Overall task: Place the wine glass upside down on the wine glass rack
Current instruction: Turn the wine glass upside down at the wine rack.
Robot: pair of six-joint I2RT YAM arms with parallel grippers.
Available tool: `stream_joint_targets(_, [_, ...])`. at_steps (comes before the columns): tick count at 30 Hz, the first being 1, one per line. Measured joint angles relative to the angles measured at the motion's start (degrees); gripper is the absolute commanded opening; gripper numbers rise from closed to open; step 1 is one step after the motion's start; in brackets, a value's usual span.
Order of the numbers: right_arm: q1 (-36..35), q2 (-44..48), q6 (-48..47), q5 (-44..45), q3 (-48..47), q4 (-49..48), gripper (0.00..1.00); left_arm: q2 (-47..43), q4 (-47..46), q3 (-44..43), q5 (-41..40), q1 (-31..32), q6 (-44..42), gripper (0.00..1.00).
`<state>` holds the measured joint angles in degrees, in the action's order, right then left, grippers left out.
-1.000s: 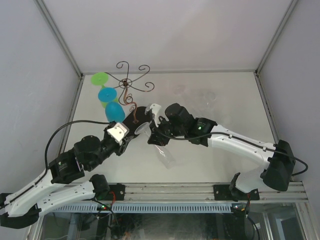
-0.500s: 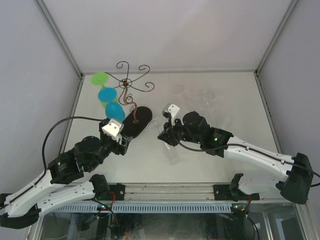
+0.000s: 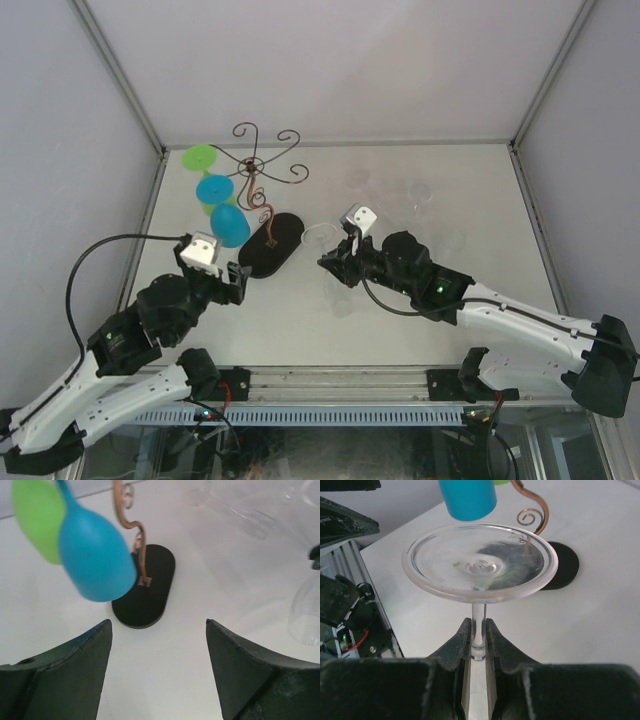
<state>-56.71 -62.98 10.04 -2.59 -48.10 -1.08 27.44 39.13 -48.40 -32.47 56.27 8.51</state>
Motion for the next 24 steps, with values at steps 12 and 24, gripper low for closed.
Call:
stream_joint_targets(12, [-1.7,-2.1,-4.0,5.2,3.5,-18.6,0.0,-8.4,4.3,1.0,3.0,-12.0,5.5,0.78])
stream_joint_targets(24, [-0.8,-13.9,-7.8,1.8,0.9,-33.0,0.0,-15.5,8.1,1.0,3.1,-12.0,10.4,0.77])
